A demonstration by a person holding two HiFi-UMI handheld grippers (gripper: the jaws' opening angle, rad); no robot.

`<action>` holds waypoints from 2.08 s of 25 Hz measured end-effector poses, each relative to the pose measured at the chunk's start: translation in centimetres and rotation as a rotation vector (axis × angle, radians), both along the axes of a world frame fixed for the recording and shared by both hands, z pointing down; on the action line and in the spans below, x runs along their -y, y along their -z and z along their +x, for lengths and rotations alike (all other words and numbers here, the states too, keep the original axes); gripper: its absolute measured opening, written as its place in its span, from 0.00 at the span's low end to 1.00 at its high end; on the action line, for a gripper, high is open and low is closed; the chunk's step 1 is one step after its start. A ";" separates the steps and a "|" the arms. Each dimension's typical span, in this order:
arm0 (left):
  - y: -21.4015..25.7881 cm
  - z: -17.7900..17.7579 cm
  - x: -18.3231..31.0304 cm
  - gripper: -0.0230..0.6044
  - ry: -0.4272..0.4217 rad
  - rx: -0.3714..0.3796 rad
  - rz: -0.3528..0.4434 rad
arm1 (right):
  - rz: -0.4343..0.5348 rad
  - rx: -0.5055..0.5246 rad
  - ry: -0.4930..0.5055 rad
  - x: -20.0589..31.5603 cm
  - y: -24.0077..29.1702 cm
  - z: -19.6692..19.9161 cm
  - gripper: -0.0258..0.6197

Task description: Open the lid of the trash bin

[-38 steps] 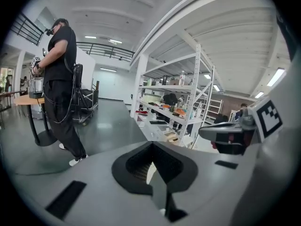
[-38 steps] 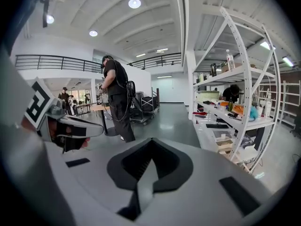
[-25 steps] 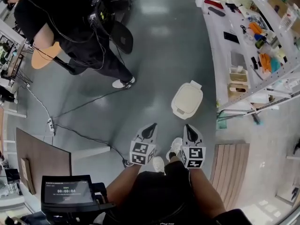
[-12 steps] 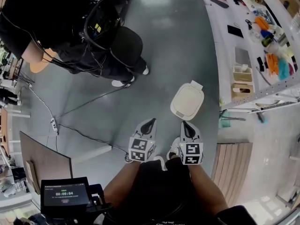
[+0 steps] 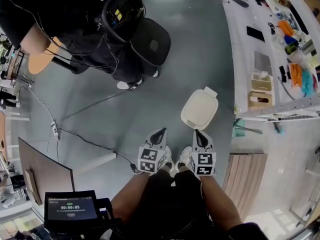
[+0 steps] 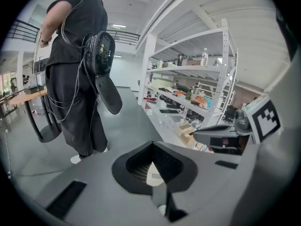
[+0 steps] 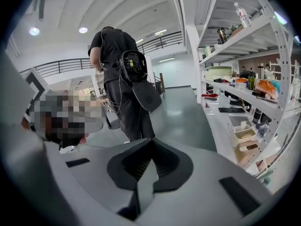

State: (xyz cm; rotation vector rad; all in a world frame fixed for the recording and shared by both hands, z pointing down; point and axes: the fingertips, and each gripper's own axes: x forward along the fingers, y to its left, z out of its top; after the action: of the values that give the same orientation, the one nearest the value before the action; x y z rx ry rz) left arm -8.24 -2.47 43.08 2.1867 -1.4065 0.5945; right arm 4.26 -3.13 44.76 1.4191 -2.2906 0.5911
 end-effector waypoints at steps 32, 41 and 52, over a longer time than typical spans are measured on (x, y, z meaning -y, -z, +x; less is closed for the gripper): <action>-26.8 -1.4 3.0 0.03 -0.014 -0.022 -0.276 | -0.299 -0.113 -0.078 2.4 -29.4 0.0 0.04; -30.7 -1.7 2.3 0.03 -0.019 -0.015 -0.308 | -0.353 -0.158 -0.065 2.3 -34.4 -0.4 0.04; -34.0 -1.2 2.2 0.03 -0.026 -0.004 -0.357 | -0.366 -0.171 -0.048 3.7 -37.6 -1.6 0.04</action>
State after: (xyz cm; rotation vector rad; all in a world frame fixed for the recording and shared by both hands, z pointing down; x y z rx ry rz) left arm -9.48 -4.69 77.11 1.9218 -1.1674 0.7842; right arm 2.64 -6.81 82.38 1.2930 -1.9030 0.8217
